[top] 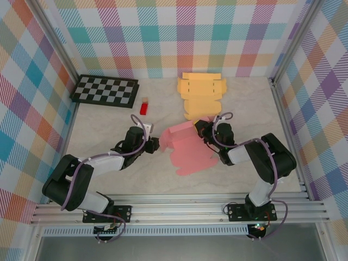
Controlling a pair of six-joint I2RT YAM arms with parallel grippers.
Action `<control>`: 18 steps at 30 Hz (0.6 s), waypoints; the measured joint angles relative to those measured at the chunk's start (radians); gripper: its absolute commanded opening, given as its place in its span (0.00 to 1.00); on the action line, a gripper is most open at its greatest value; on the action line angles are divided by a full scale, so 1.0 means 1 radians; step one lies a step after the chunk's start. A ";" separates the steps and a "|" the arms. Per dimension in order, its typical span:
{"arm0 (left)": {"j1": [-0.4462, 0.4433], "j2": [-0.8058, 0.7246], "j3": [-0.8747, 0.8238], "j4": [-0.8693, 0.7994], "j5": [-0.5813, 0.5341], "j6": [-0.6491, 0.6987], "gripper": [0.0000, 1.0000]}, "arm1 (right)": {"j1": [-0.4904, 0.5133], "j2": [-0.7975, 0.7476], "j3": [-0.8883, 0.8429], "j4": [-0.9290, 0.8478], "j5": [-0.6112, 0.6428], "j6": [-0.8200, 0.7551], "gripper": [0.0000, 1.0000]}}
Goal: Fold the paper box
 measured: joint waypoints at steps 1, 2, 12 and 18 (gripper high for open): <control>-0.003 -0.001 -0.002 0.000 0.012 0.005 0.54 | -0.003 0.000 -0.002 0.001 -0.001 0.000 0.00; -0.009 -0.003 -0.004 0.000 0.027 0.011 0.54 | -0.006 0.000 -0.005 0.000 -0.003 0.000 0.00; -0.069 -0.006 0.006 -0.051 0.151 0.068 0.58 | -0.019 0.000 -0.008 0.001 -0.019 0.000 0.00; -0.073 0.002 0.027 -0.069 0.186 0.082 0.62 | -0.020 0.000 -0.009 0.005 -0.024 0.000 0.00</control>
